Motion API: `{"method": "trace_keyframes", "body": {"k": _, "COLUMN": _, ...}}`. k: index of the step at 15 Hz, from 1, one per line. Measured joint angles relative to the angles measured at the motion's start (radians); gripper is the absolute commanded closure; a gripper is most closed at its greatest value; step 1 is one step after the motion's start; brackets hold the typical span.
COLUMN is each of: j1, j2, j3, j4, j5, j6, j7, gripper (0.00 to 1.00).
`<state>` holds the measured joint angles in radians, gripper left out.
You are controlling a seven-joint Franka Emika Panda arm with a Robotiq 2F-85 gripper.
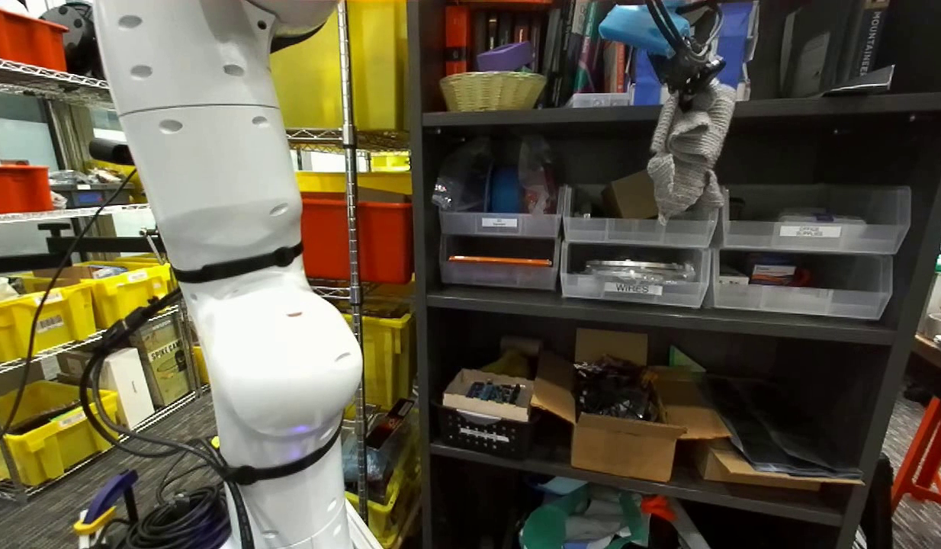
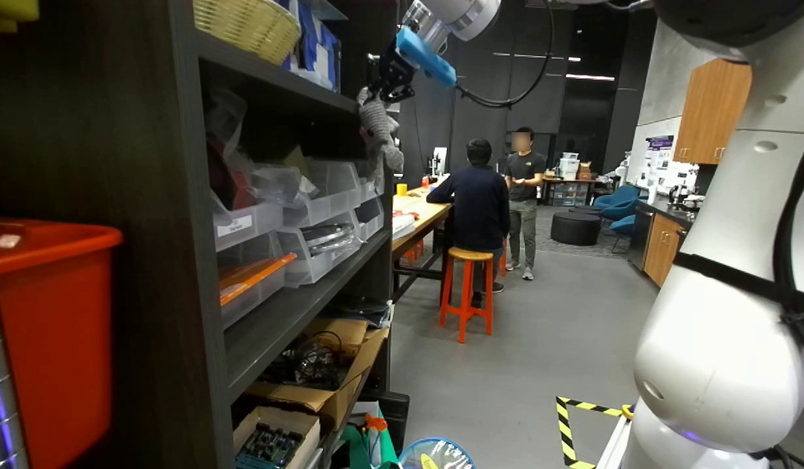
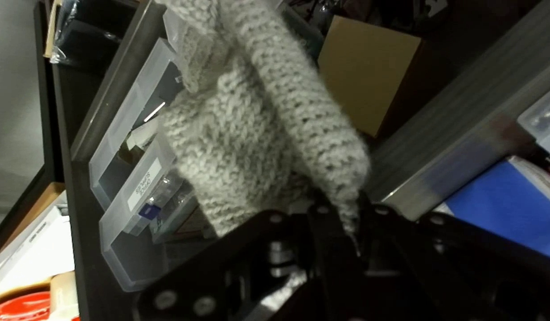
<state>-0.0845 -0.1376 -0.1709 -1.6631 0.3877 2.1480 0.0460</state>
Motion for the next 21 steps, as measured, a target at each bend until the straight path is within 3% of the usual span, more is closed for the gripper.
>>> {"method": "trace_keyframes", "body": {"k": 8, "j1": 0.002, "j2": 0.0, "j3": 0.032, "j4": 0.001, "j5": 0.0, "j6": -0.077, "j7": -0.007, "gripper": 0.97}}
{"method": "trace_keyframes", "body": {"k": 21, "j1": 0.031, "j2": -0.074, "j3": 0.089, "j4": -0.133, "j5": -0.036, "j6": -0.029, "j7": -0.097, "gripper": 0.97}}
